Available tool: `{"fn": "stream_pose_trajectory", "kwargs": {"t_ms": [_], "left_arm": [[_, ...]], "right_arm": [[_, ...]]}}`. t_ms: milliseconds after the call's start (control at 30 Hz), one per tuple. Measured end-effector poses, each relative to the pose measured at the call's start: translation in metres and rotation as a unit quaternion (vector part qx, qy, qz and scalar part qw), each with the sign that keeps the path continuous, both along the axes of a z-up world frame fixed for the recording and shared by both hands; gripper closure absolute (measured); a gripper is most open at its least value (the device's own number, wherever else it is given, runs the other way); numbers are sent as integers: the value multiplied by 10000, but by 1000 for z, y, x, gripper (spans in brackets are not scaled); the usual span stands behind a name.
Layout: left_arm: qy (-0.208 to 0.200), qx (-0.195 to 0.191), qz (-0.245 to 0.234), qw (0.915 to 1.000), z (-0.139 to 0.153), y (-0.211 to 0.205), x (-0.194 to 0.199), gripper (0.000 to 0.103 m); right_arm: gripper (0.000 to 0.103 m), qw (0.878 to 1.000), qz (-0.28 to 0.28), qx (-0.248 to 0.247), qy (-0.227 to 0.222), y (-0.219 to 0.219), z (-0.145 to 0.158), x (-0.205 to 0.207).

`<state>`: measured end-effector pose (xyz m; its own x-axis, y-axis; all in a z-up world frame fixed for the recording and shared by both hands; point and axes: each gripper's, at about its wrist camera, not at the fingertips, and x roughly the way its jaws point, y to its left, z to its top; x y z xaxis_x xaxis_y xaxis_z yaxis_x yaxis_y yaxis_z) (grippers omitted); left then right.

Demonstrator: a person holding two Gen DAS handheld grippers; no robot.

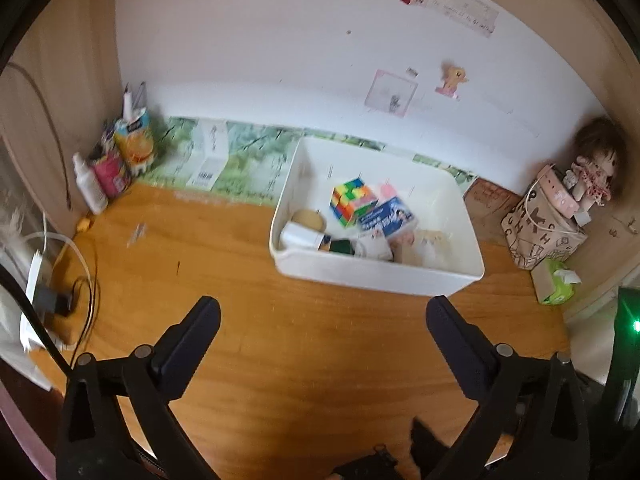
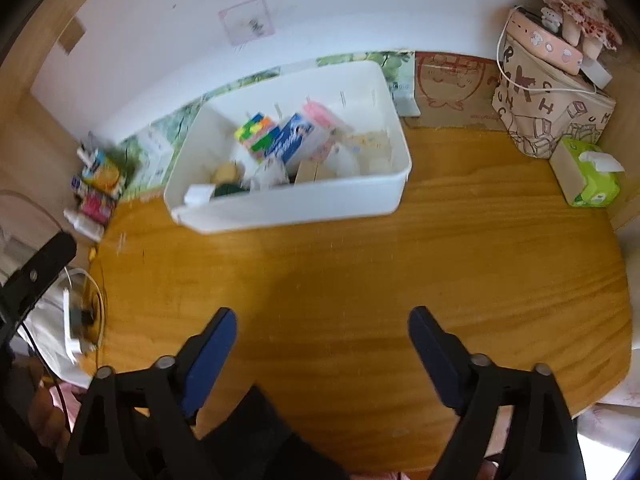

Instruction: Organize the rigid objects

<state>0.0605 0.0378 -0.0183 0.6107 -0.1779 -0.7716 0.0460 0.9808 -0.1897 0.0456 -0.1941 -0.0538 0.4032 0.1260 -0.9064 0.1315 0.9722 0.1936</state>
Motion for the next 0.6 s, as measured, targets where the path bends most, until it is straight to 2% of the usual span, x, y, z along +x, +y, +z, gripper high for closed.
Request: {"fn": "stream_pose_trajectory", "kwargs": {"t_ms": [33, 167, 367, 600], "left_arm": [[49, -35, 17, 10000, -1, -1, -4, 1], [187, -55, -166, 9997, -4, -10, -12, 1], [71, -37, -183, 9998, 0, -17, -15, 1], [9, 38, -237, 9997, 1, -24, -17, 1]], "right_arm": [[0, 10000, 49, -28, 33, 5, -1, -7], [0, 9996, 221, -174, -43, 12, 5, -18], [0, 9979, 208, -352, -499, 9, 24, -27], [0, 9975, 232, -402, -532, 7, 26, -24]]}}
